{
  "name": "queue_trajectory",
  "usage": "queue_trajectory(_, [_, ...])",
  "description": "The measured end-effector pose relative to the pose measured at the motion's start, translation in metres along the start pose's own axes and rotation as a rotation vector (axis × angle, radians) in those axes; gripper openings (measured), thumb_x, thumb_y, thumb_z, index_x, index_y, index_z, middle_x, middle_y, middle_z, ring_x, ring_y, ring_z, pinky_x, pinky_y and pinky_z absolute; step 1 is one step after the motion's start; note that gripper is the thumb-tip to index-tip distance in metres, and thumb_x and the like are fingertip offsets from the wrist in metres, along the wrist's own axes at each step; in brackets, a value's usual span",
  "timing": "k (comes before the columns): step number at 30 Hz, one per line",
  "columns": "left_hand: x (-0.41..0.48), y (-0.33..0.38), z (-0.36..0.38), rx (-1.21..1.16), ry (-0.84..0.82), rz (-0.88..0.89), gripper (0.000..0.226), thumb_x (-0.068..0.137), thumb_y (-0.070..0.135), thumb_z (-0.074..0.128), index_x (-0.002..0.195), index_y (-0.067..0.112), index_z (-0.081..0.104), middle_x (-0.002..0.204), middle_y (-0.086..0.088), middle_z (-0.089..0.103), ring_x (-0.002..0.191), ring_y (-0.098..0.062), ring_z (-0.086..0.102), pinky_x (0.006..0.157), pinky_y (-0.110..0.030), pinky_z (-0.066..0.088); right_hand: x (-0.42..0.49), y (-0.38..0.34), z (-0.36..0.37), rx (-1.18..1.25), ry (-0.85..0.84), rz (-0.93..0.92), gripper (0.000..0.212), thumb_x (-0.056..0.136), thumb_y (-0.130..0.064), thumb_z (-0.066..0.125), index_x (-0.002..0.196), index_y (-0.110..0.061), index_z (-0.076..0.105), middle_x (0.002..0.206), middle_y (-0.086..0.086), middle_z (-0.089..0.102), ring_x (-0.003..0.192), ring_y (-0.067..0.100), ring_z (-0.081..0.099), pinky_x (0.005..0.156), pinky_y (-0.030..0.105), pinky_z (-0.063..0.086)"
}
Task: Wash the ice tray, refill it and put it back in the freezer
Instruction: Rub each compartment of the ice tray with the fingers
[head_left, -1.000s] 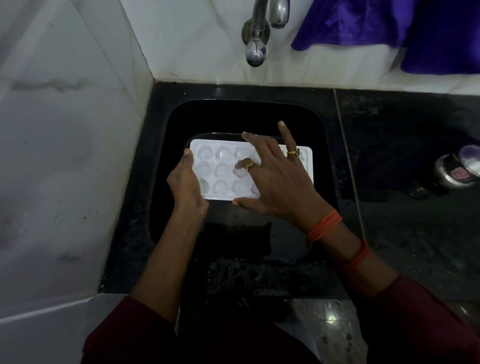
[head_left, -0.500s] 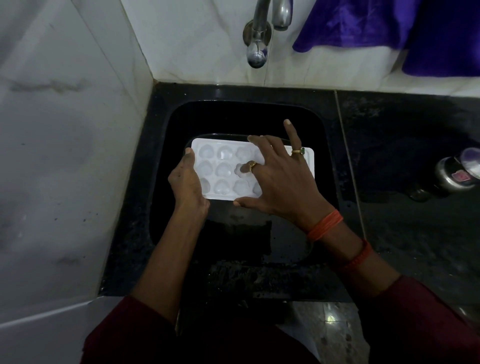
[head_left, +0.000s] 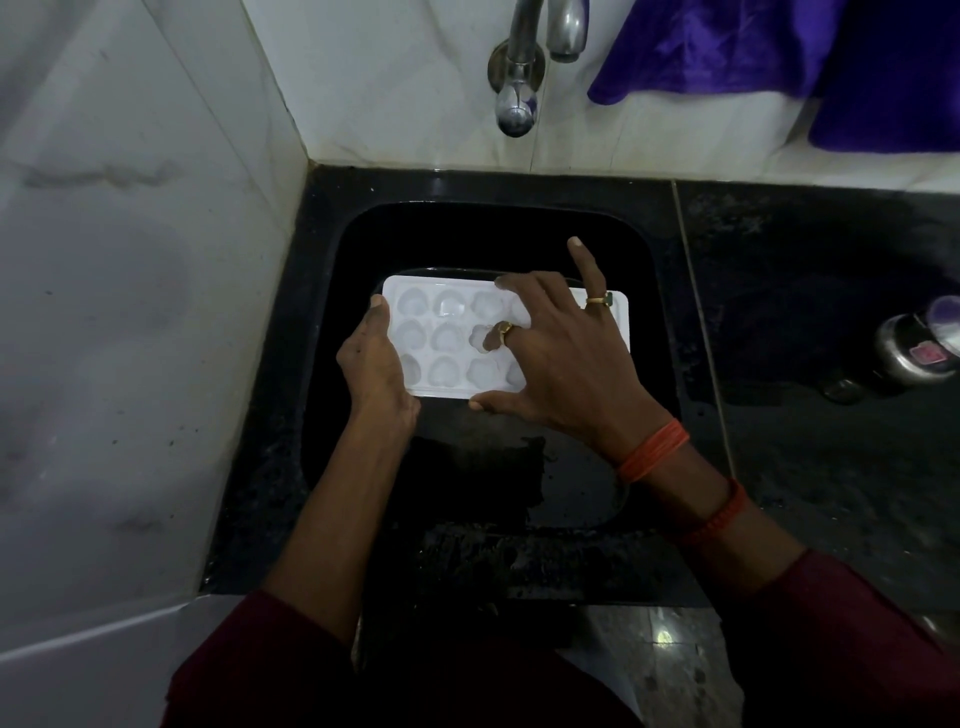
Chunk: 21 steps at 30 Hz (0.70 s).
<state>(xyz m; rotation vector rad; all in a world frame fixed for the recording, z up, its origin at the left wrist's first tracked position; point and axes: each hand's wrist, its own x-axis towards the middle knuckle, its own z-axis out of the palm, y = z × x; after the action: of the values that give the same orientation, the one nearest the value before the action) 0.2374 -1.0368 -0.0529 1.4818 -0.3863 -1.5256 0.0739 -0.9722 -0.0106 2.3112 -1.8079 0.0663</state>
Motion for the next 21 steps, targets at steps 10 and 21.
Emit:
queue_trajectory(10, [-0.001, -0.002, 0.003, -0.008, -0.005, -0.015, 0.036, 0.102, 0.04, 0.059, 0.118, 0.01, 0.072, 0.109, -0.013, 0.077, 0.096, -0.034, 0.076, 0.069, -0.047, 0.065, -0.004, 0.002, 0.008, 0.008, -0.02, -0.015, 0.068, 0.078, -0.078, 0.055, 0.105, -0.02, 0.076, 0.141, 0.013, 0.052, 0.134, 0.033, 0.045, 0.121, 0.061, 0.004])
queue_trajectory(21, [-0.004, 0.001, 0.006, 0.001, 0.005, -0.018, 0.035, 0.103, 0.039, 0.059, 0.117, 0.01, 0.071, 0.109, -0.012, 0.077, 0.093, -0.032, 0.076, 0.059, -0.038, 0.063, -0.005, 0.003, 0.01, 0.007, -0.014, -0.022, 0.063, 0.08, -0.075, 0.054, 0.111, -0.024, 0.073, 0.143, 0.011, 0.051, 0.135, 0.03, 0.044, 0.122, 0.059, 0.003])
